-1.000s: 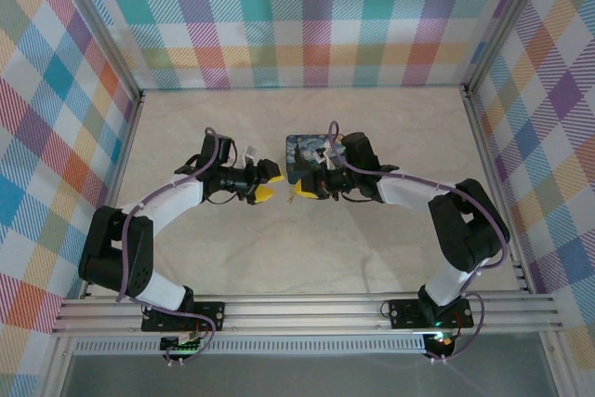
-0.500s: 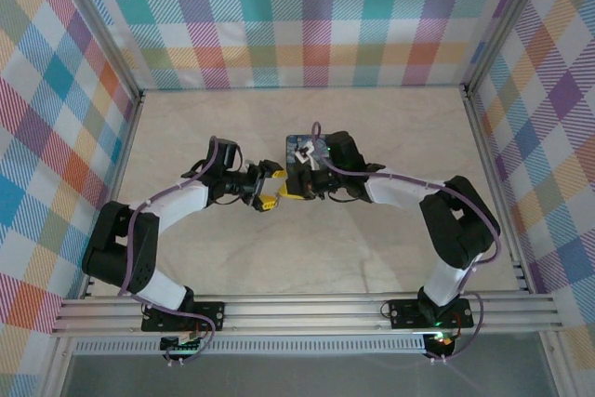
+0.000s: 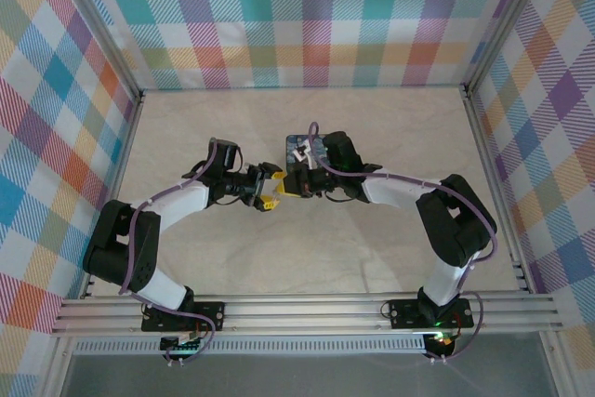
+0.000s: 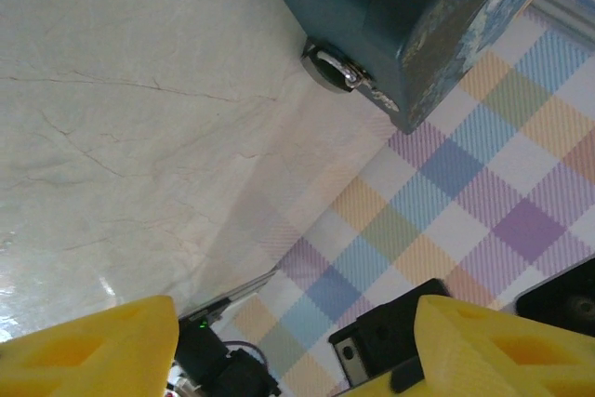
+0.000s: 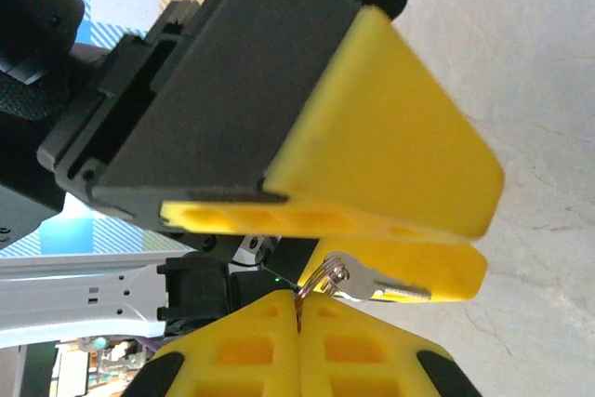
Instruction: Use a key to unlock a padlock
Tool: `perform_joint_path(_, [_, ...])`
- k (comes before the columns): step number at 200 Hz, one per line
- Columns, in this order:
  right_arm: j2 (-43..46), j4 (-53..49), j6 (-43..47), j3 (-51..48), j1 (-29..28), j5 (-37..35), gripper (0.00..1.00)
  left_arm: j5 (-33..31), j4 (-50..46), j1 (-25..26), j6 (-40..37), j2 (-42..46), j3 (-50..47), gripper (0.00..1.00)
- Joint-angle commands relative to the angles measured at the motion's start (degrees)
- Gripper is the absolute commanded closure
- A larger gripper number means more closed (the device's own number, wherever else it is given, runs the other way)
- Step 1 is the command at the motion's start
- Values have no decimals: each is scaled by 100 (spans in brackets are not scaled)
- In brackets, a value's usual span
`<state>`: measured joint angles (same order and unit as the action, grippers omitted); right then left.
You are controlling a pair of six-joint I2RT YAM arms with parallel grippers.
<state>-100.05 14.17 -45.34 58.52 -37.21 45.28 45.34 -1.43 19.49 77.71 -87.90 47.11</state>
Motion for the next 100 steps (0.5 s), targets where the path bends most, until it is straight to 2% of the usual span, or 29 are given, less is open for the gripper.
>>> perform_joint_path(1, [238, 183, 312, -13, -6, -292, 94, 43, -327, 47, 85, 25, -8, 23])
perform_joint_path(25, [282, 210, 450, -51, -14, -411, 94, 25, -67, 47, 377, 58, -167, 22])
perform_joint_path(69, [-69, 545, 357, 36, -209, -347, 93, -11, 241, 49, 804, 195, -198, 25])
perform_joint_path(100, [-145, 816, 175, -50, -214, -264, 93, -17, 313, 29, 859, 198, -290, 33])
